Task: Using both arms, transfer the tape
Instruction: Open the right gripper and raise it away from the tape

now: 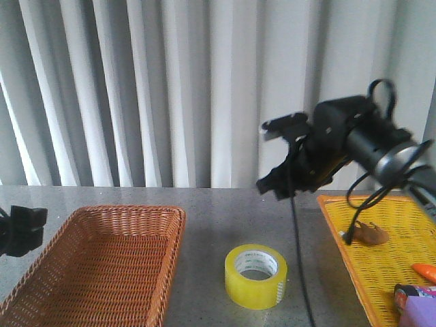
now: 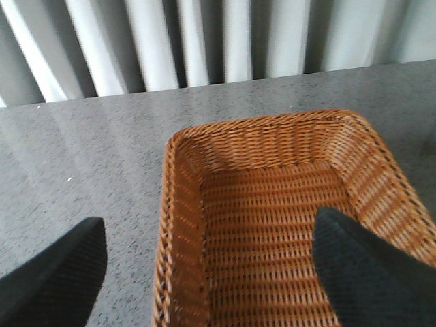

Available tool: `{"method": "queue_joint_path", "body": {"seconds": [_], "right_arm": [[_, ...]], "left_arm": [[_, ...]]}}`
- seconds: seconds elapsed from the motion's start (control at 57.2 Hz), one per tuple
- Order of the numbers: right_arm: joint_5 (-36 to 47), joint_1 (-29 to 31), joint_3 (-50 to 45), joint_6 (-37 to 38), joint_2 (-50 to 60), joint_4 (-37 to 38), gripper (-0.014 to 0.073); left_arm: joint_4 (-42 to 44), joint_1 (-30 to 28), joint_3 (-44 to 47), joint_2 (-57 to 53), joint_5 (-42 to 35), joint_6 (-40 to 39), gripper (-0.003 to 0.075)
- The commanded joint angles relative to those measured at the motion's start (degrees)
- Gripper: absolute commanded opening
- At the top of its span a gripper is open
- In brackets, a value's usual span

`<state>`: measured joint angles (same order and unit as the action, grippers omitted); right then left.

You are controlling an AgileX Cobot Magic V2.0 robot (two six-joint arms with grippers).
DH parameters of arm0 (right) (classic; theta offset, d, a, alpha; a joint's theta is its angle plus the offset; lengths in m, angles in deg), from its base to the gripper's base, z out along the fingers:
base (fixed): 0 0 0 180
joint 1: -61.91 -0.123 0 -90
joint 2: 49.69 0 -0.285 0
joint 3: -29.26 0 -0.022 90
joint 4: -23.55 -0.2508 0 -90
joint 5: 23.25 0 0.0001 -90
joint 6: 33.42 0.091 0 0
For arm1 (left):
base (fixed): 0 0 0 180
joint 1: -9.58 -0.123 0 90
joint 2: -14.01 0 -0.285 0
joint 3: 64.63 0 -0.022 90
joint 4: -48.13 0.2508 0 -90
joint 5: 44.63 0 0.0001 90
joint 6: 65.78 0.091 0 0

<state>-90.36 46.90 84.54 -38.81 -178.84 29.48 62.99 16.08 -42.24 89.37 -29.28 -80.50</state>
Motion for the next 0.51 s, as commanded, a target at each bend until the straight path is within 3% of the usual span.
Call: {"method": "queue_joint_path", "body": {"seconds": [0.0, 0.21, 0.385, 0.489], "right_arm": [[2.46, 4.1, 1.78, 0.15, 8.84, 0.44, 0.0253], [1.45, 13.17, 1.6, -1.5, 15.32, -8.03, -0.0015], [-0.32, 16.94, 1.6, -0.22, 16.03, -8.27, -0.0008], [-0.32, 16.94, 1.6, -0.28, 15.97, -7.59, -0.0008]], "left_arm": [[-0.66, 2.73, -4.49, -1.03, -4.02, 0.32, 0.0583], [-6.69, 6.61, -15.78, 1.17, -0.43, 0.44, 0.0583], [-6.7, 11.19, -28.31, 8.43, 8.72, 0.57, 0.0583], [-6.7, 14.51, -34.72, 13.9, 10.15, 0.57, 0.0583]]}}
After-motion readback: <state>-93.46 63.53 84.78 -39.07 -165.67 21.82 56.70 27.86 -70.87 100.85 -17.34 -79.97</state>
